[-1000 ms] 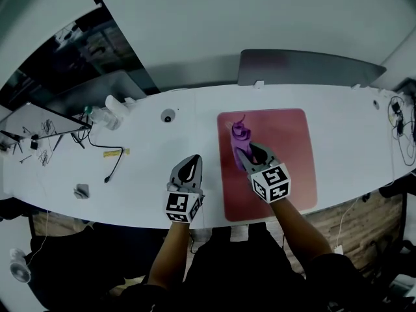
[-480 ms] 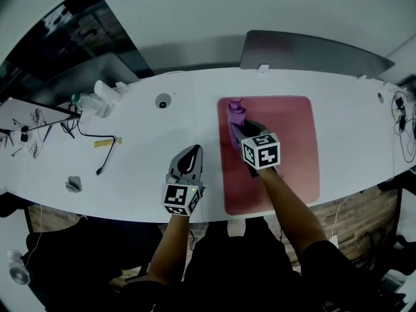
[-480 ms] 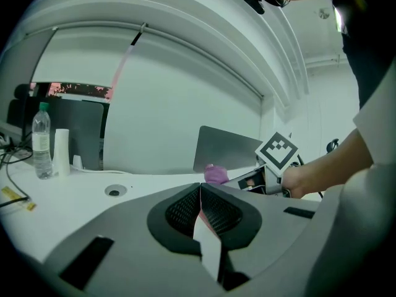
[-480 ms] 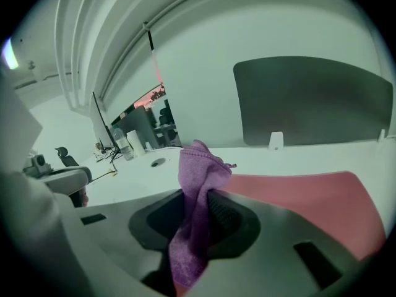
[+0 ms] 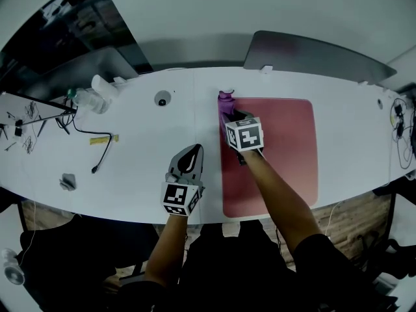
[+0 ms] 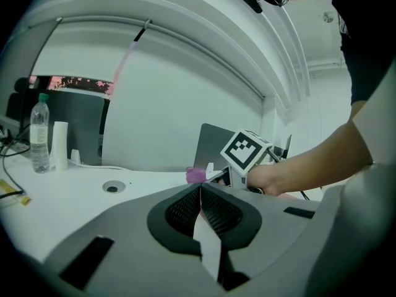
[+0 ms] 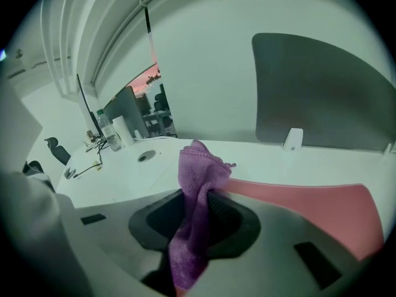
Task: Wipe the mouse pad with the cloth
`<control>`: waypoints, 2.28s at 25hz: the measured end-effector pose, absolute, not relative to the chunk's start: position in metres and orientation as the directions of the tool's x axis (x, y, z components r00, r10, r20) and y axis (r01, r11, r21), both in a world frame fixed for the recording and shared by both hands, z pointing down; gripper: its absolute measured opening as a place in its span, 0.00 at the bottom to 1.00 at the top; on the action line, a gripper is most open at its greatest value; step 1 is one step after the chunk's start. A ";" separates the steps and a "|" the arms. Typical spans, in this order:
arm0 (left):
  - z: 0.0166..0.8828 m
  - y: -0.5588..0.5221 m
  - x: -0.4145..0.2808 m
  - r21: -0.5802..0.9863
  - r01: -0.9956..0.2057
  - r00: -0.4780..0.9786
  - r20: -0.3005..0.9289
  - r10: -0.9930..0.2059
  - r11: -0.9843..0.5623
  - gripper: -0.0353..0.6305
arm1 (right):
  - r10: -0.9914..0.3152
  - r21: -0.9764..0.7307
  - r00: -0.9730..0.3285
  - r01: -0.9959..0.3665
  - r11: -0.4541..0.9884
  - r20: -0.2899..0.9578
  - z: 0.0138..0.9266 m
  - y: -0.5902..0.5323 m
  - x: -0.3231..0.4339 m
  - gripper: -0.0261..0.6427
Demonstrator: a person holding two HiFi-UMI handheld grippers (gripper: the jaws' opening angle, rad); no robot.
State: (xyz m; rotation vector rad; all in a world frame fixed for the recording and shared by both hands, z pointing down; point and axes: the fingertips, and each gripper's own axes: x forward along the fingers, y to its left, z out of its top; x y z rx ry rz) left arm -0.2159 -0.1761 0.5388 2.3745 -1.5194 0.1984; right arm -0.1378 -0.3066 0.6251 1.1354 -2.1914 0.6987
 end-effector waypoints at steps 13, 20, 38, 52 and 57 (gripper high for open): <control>0.542 -0.180 -0.217 0.180 -0.907 0.420 0.301 -0.856 -0.381 0.09 | -0.517 -0.162 -0.430 -0.860 0.483 0.740 0.645 -0.317 -0.133 0.20; 0.540 -0.186 -0.214 0.183 -0.909 0.415 0.302 -0.858 -0.375 0.09 | -0.526 -0.150 -0.425 -0.861 0.485 0.737 0.647 -0.320 -0.114 0.20; 0.546 -0.194 -0.171 0.188 -0.903 0.430 0.337 -0.838 -0.387 0.09 | -0.559 -0.045 -0.343 -0.877 0.478 0.755 0.650 -0.331 -0.029 0.20; 0.543 -0.197 -0.150 0.165 -0.912 0.410 0.355 -0.840 -0.376 0.09 | -0.586 0.012 -0.270 -0.902 0.432 0.764 0.648 -0.351 0.066 0.20; 0.539 -0.200 -0.137 0.135 -0.916 0.401 0.356 -0.844 -0.379 0.09 | -0.598 0.013 -0.242 -0.921 0.389 0.764 0.648 -0.356 0.102 0.20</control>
